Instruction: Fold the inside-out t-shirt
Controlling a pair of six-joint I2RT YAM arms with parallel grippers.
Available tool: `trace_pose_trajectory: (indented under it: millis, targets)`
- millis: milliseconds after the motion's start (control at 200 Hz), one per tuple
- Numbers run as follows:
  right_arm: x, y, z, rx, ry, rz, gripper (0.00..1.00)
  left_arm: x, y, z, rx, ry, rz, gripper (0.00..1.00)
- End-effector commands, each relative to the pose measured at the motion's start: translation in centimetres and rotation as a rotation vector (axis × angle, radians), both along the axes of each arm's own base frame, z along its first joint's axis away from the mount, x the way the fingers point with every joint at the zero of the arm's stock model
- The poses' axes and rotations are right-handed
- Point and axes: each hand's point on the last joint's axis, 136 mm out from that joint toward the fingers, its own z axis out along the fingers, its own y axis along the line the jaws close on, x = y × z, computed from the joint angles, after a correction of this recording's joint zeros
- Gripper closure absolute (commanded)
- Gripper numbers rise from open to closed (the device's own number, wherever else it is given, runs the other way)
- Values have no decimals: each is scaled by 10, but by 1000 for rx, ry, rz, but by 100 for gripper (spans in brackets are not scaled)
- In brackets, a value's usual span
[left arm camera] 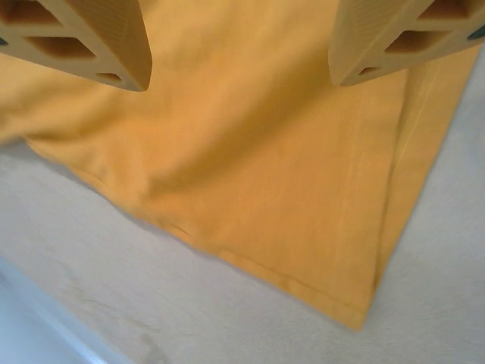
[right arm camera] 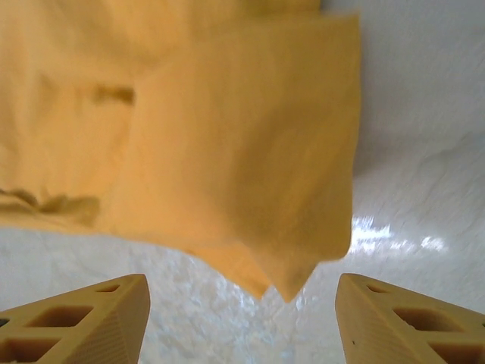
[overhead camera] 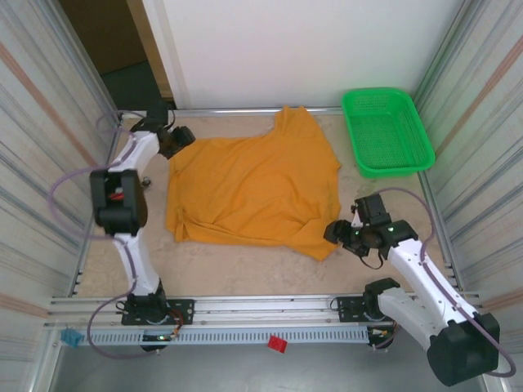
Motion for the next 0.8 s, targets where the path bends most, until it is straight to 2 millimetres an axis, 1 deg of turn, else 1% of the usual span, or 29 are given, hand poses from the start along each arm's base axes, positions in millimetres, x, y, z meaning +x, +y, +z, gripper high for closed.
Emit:
trace_pose_trajectory:
  millis: [0, 35, 85, 90, 110, 175, 205, 255, 316, 361, 366, 371, 381, 401, 466, 536, 661, 792]
  targets:
    - [-11, 16, -13, 56, 44, 19, 37, -60, -10, 34, -9, -55, -26, 37]
    - [-9, 20, -16, 58, 39, 25, 38, -82, -13, 35, -6, -53, -27, 37]
    - [-4, 25, -19, 57, 29, 33, 40, -112, -18, 30, 16, -32, -30, 36]
    - [-3, 26, -20, 56, 29, 33, 41, -116, -18, 26, 19, -22, -31, 36]
    - [-2, 27, -21, 54, 30, 37, 42, -128, -21, 25, 28, -12, -35, 36]
    - [7, 35, -22, 58, 12, 55, 47, -167, -25, 12, 66, 45, -30, 36]
    - [9, 36, -29, 42, 29, 59, 51, -183, -25, 4, 88, 69, -24, 36]
    - [13, 38, -31, 35, 28, 64, 61, -207, -24, -7, 122, 98, -9, 36]
    - [17, 39, -31, 25, 22, 71, 79, -232, -17, -20, 157, 129, 34, 39]
    - [20, 38, -28, 18, 10, 73, 92, -245, -16, -30, 164, 143, 59, 42]
    - [20, 38, -28, 17, 9, 73, 94, -247, -16, -32, 166, 146, 62, 42]
    - [21, 38, -27, 17, 5, 73, 94, -248, -16, -33, 171, 148, 63, 42]
    - [21, 38, -26, 15, 4, 73, 99, -251, -15, -36, 177, 153, 72, 43]
    - [22, 37, -24, 9, -4, 74, 100, -257, -13, -40, 193, 163, 87, 44]
    - [24, 32, -17, -13, -27, 72, 100, -271, -8, -50, 244, 176, 123, 47]
    - [26, 29, -11, -19, -48, 67, 100, -276, -6, -57, 293, 172, 146, 49]
    - [25, 30, -9, -6, -50, 67, 100, -273, -1, -64, 398, 178, 158, 51]
    - [25, 29, -9, -4, -52, 63, 100, -268, 5, -72, 474, 205, 165, 57]
